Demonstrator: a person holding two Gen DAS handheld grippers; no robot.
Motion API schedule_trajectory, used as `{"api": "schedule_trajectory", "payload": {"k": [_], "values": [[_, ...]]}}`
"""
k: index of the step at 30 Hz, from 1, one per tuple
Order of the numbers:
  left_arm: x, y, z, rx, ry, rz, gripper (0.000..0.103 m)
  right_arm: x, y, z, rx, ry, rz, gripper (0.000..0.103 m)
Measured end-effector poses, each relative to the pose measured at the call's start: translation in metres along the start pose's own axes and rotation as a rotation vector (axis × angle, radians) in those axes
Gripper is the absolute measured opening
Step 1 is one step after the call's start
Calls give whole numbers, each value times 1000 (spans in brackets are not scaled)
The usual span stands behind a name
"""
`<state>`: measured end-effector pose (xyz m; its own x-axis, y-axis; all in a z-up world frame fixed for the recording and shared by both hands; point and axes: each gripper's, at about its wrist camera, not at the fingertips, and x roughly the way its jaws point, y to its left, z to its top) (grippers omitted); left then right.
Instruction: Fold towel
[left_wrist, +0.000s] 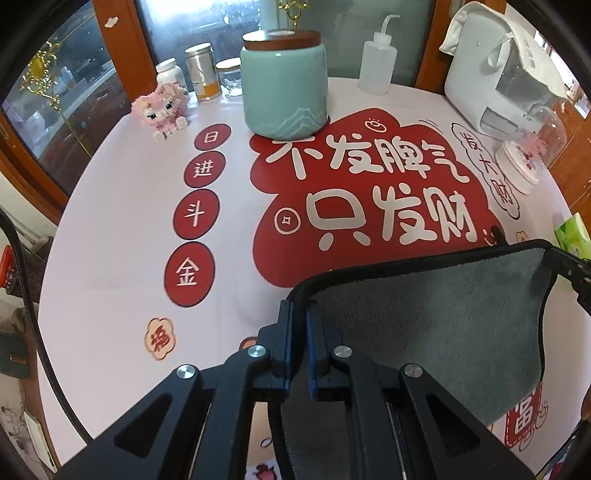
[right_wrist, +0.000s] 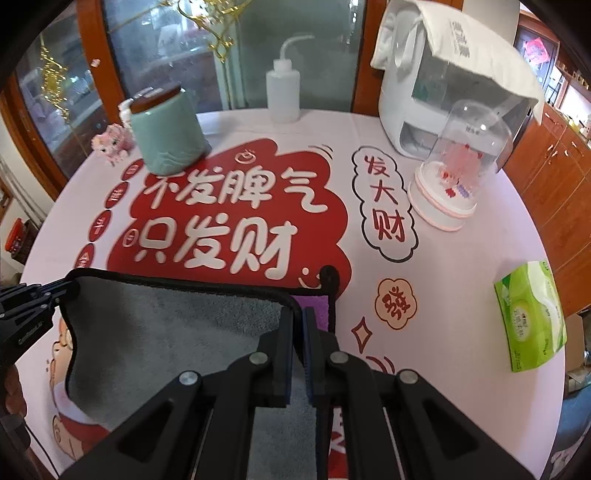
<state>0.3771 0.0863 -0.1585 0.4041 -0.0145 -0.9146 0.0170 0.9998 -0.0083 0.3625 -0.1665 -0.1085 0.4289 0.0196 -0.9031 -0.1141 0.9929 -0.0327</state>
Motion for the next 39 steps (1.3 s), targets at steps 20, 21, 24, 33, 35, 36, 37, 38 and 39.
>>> {"api": "schedule_trajectory", "payload": {"k": [20,21,24,33,35,36,37,38,39], "values": [[54,-4,9,-47,43,15,5,57,-7,1,40,76,-5,5],[54,-4,9,-46,43,16,5,59,-8,1,40,78,-6,5],[56,-4,9,-50,39,17,5,63,-8,0,43,82,-5,5],[56,-4,8,-43,26,26,6,73,-6,-2,37,94,-15,5],[56,-5,7,-41,24,30,6,74,-6,-2,35,95,-19,5],[56,-5,7,-40,23,32,6,74,-6,-2,35,96,-20,5],[55,-5,7,-39,22,34,7,74,-6,-2,35,96,-22,5],[55,-6,7,-39,22,41,9,75,-5,-2,34,96,-24,5],[55,-6,6,-39,23,45,11,74,-5,-2,33,96,-27,5]]}}
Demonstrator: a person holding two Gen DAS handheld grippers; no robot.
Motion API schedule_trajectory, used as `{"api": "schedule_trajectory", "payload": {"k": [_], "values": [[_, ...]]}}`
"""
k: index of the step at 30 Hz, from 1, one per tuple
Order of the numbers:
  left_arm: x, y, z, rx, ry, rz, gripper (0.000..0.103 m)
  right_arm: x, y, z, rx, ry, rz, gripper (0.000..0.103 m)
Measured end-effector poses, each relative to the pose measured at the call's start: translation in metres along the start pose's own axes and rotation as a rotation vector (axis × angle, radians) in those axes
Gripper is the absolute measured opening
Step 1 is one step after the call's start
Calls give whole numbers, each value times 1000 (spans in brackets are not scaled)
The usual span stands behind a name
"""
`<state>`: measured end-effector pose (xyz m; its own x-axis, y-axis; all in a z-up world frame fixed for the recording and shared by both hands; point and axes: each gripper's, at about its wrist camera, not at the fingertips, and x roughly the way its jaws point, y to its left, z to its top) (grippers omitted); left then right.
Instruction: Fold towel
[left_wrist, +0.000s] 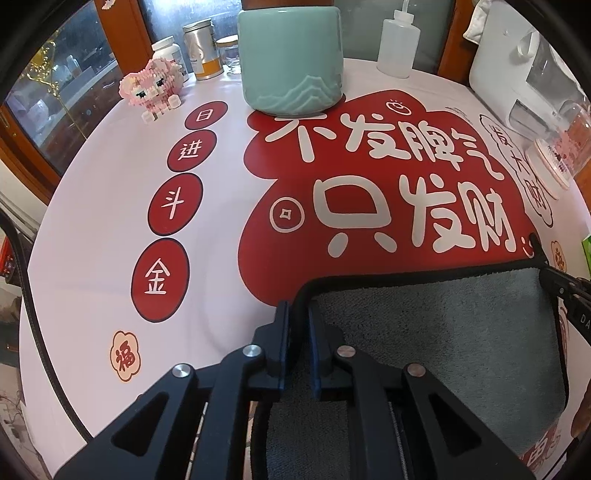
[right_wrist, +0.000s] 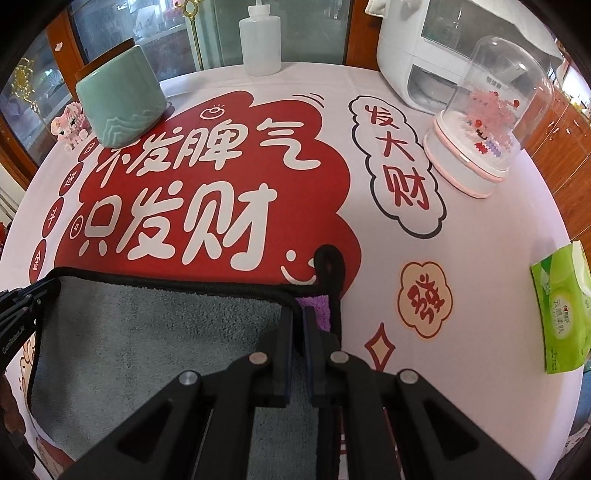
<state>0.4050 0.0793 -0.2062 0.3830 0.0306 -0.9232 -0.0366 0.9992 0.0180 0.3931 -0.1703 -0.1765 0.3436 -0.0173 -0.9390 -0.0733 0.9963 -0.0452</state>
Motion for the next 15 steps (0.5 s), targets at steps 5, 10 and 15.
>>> {"api": "schedule_trajectory", "payload": {"k": [5,10,15], "values": [[-2,3,0,-21,2,12,43,-3,0,2,10,7,-17,11],[-11,3,-1,-39,-20,17,77,-14,0,2,13,-4,-21,26],[-22,-5,-1,-23,-40,21,87,-26,2,0,1,-20,-39,42]]}}
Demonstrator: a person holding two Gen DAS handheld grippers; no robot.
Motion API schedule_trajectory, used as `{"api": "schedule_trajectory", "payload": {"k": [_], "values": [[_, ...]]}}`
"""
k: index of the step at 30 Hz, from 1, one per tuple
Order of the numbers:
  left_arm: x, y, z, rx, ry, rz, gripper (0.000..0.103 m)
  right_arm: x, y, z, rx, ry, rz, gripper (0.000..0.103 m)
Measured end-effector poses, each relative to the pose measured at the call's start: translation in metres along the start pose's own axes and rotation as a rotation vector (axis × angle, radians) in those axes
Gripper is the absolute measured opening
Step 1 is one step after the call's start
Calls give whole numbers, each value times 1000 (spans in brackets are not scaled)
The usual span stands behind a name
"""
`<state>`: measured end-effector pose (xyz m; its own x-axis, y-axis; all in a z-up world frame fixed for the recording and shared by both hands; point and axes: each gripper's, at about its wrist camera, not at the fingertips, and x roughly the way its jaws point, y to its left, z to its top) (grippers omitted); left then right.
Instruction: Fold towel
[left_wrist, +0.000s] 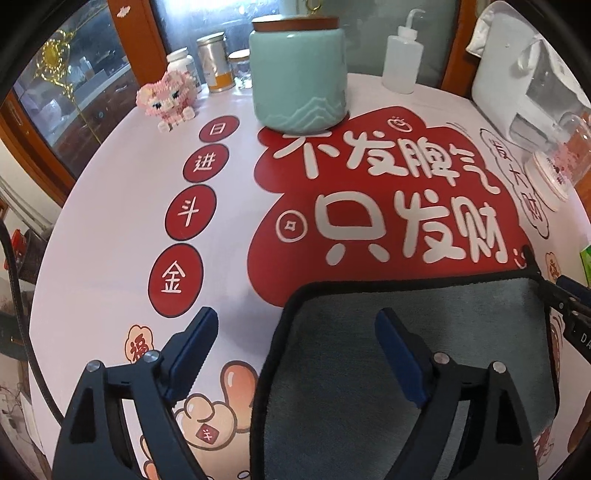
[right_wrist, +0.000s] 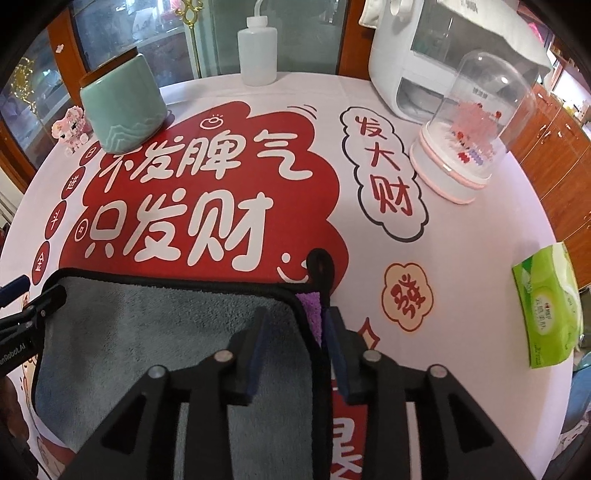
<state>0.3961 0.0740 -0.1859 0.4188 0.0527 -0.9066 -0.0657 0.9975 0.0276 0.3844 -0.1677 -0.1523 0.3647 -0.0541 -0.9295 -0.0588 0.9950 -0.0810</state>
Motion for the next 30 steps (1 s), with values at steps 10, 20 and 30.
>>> {"api": "schedule_trajectory", "payload": {"k": [10,20,30], "values": [[-33,-17,-5,41,-58,-26,102,-24,-5,-6,58,-30,43,68],[-73,-12,-21,-24,-72,-43,102,-62,-6,-28,61,-61,76,75],[-127,-11,-48,-55,-81,-91,102,-114,-10,-66,59,-97,102,75]]}}
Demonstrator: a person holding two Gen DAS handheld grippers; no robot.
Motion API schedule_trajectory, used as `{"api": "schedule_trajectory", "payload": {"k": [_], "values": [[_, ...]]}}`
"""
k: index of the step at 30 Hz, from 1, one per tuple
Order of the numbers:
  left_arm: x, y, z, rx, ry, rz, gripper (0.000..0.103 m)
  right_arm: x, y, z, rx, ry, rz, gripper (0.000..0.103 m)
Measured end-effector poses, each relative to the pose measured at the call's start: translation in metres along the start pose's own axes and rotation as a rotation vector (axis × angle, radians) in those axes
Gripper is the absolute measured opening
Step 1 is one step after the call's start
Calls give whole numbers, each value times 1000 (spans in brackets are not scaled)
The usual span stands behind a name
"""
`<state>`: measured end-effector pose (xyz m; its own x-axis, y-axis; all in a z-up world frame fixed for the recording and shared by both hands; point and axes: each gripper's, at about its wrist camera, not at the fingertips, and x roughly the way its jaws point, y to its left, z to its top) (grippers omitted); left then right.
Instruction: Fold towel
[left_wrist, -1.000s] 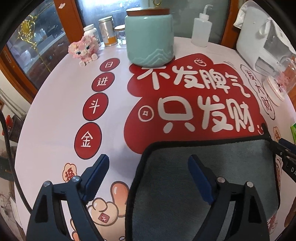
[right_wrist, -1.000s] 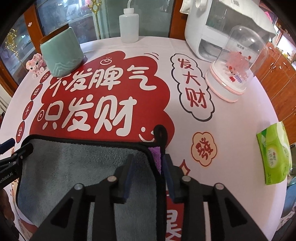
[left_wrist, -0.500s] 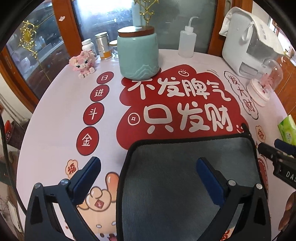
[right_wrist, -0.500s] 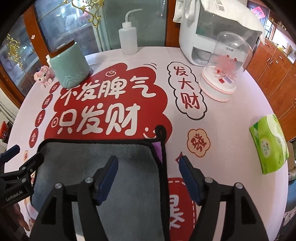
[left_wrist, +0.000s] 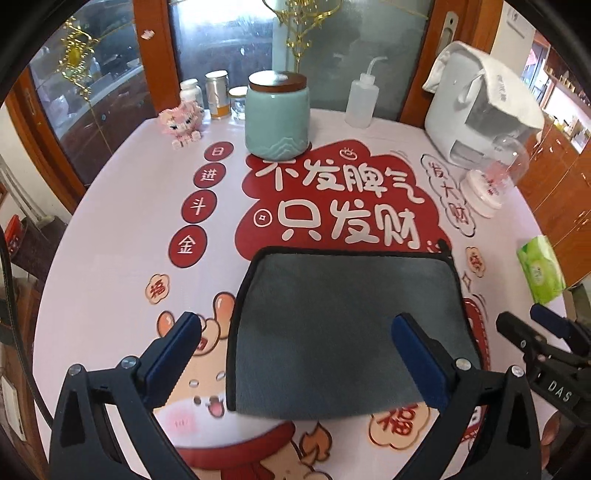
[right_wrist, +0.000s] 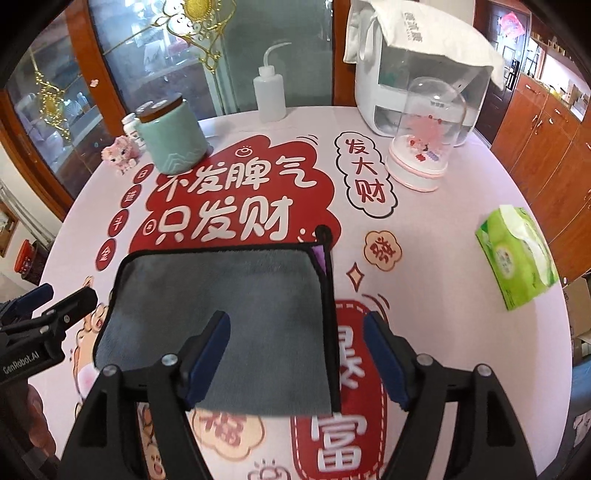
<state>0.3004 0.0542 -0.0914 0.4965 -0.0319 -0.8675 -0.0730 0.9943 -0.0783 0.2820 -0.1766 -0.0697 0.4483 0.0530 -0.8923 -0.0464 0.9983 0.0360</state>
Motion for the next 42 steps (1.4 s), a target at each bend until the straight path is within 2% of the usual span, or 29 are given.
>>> {"api": "schedule_trajectory", "payload": {"k": [9,20,33,42], "values": [[-66,-5,-26,2,-92,45,102,-54,-3,-34,-10,-37,21,75],[-123,-14,-66,17,-134,94,102,-105,-2,-69,-39,-68,28,75],[-166,-20,-106,23,-153,59,102,-147,11,-108,-124,-107,29,75],[-194,-30,-132,40,-162,35,102,-167,8,-135,-109,-115,56,75]]}}
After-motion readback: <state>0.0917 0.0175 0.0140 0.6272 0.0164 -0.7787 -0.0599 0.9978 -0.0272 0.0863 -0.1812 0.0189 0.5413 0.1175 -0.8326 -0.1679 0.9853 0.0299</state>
